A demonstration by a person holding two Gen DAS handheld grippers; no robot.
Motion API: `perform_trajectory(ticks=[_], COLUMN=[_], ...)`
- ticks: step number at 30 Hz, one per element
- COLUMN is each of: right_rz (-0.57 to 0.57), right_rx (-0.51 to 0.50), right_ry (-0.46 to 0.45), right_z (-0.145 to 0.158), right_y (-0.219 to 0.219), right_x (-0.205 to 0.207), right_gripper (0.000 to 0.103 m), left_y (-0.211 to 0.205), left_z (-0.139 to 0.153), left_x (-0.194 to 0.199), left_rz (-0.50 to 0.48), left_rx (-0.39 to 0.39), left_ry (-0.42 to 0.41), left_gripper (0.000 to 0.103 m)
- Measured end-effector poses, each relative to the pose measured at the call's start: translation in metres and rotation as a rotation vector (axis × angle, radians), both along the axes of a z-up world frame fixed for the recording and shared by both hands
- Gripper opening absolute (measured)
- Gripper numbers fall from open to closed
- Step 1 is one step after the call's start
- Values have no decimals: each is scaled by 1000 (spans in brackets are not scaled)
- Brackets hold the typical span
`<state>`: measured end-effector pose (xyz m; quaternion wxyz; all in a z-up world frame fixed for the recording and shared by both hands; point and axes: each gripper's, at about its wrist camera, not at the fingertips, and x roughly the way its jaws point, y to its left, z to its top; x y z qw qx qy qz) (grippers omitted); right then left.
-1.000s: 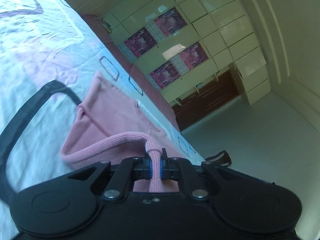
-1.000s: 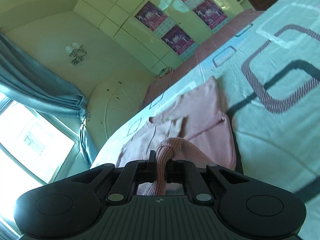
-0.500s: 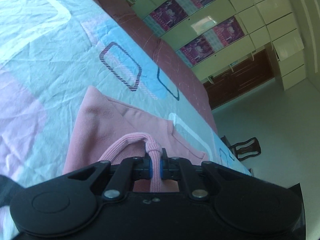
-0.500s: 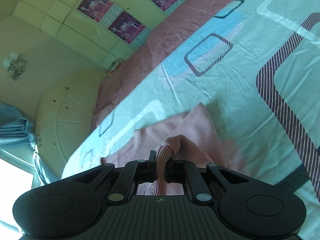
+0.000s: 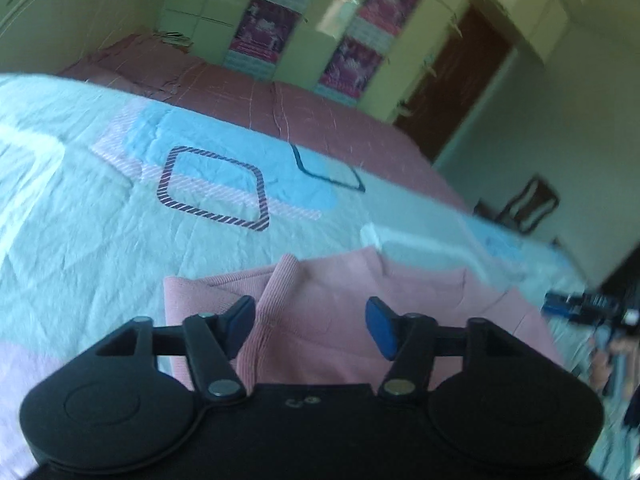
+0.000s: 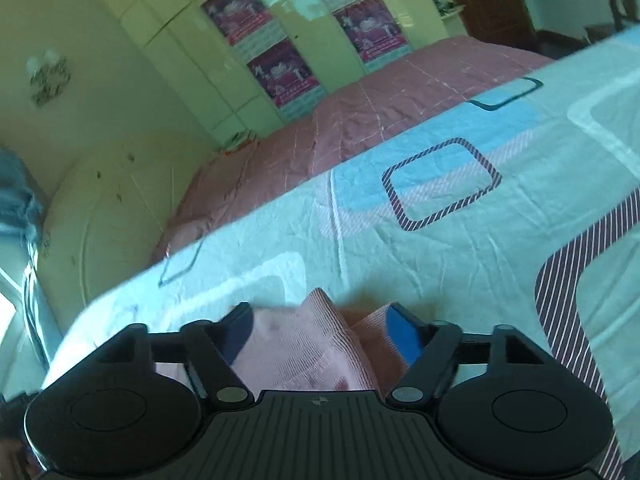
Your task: Fold small clothes
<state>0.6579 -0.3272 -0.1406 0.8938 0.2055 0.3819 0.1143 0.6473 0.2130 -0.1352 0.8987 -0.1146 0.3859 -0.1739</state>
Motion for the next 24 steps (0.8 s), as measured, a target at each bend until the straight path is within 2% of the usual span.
perform_trajectory(ticks=[4,7,8,9,10,11,12,14,17,20,22,24], right_rz=[132,227,266,297,325,343,341,254,78,53,37,20], right_rx=[-259,-399,-448,-487,-521,-556,-587,-525,-407,-408,-413,-416], right_ry=[-4,-41,-60,-80,-104,-121,-142,-178,-215,-142,-83,-67], right_z=[-14,-25,-29,-31,-32,-33,-34,-26,-16,-31,-44,-47], right_y=[38,61,68,75,80,85,87,75,51,54,56,57], right_x=[11,10,8,5,2,-1,-4,-7,-13,-6,1,3], right_gripper=[57,56,47,44,31,9,9,8,8,8,8,8], left_y=[-33,-46,-48,-48,-48,-44,-42,-32,-16,-18,-27,-30], left_z=[-14,-18,-19,-18,-18,-16,-13,-3,5,-6,-15,-19], left_x=[10,13,14,13,11,10,5,-8,-20,-8,4,5], left_rz=[-34,-32,-22,-12,0,13,32,82,198,236,230,228], left_rx=[256,318,328,323,315,302,285,211,109,109,158,185], left_ry=[-1,-11,-21,-27,-37,-53,-81,-176,-227,-147,-83,-67], left_gripper=[40,37,29,14,6,3,2,2,2,2,2,2])
